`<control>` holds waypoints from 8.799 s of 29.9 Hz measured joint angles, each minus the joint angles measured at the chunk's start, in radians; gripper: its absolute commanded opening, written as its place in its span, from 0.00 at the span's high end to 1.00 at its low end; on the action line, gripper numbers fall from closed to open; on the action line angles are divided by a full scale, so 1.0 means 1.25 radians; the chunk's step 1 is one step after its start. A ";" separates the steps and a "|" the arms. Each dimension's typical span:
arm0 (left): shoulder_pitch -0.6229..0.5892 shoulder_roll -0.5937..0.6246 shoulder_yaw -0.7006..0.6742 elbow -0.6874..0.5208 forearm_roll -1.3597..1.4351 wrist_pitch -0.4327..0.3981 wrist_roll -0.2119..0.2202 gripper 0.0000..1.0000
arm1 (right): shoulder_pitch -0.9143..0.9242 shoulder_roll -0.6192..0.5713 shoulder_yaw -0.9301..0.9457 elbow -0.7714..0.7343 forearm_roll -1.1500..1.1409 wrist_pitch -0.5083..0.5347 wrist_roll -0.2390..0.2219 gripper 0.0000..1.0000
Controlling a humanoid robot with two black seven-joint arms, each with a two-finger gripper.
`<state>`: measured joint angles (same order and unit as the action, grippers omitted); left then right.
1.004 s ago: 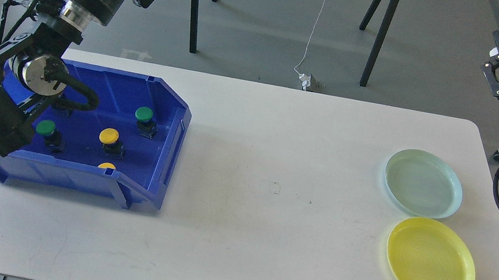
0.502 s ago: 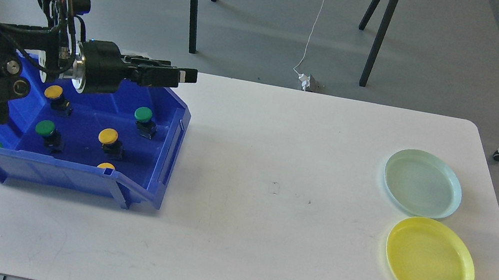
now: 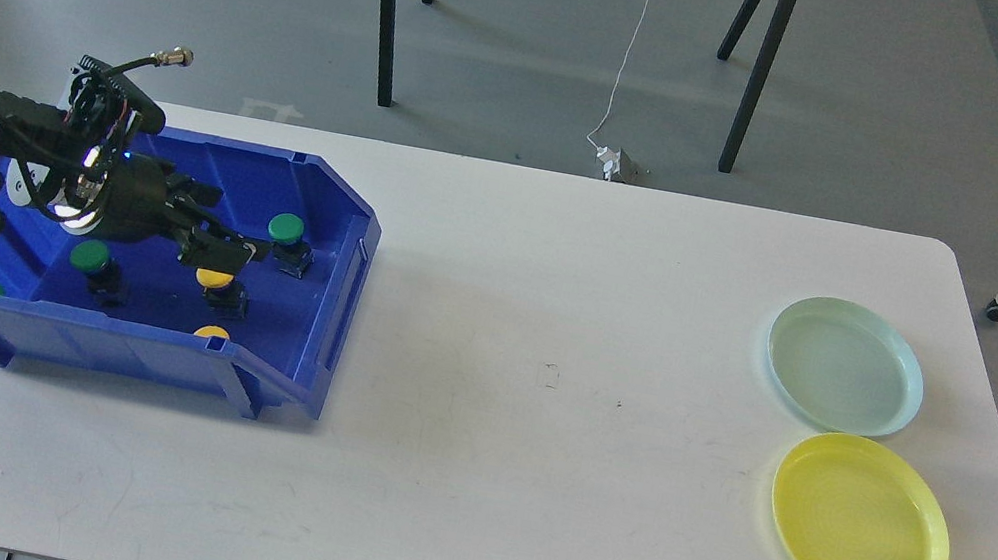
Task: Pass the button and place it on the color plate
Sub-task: 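Grasp a yellow-topped button in the bin with the left gripper, then lift the button and extend the left gripper toward the right gripper, then close the right gripper on the button held by the left gripper, then carry the button with the right gripper onto the yellow plate and release, then grasp a green-topped button in the bin with the left gripper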
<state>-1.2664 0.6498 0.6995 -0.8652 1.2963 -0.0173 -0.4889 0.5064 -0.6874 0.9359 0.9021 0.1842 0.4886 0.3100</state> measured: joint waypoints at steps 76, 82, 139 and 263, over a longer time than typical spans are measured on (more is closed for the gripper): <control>0.075 -0.051 -0.471 -0.495 -0.447 0.094 0.000 0.97 | -0.284 0.003 0.055 0.429 -0.349 -0.011 0.011 0.01; 0.139 -0.137 -0.516 -0.413 -0.457 0.095 0.000 0.97 | -0.284 0.044 -0.002 0.527 -0.495 -0.055 0.011 0.01; 0.165 -0.144 -0.541 -0.412 -0.445 0.096 0.000 0.60 | -0.089 0.175 -0.187 0.465 -0.429 -0.138 0.089 1.00; 0.269 0.055 -0.225 0.269 0.099 -0.039 0.000 0.41 | -0.504 0.014 0.395 0.494 -0.182 -0.267 -0.094 0.02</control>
<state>-0.9305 0.7189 0.4186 -0.5287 1.4201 -0.0665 -0.4887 -0.1238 -0.6703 1.4292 1.5190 -0.0438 0.1550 0.1930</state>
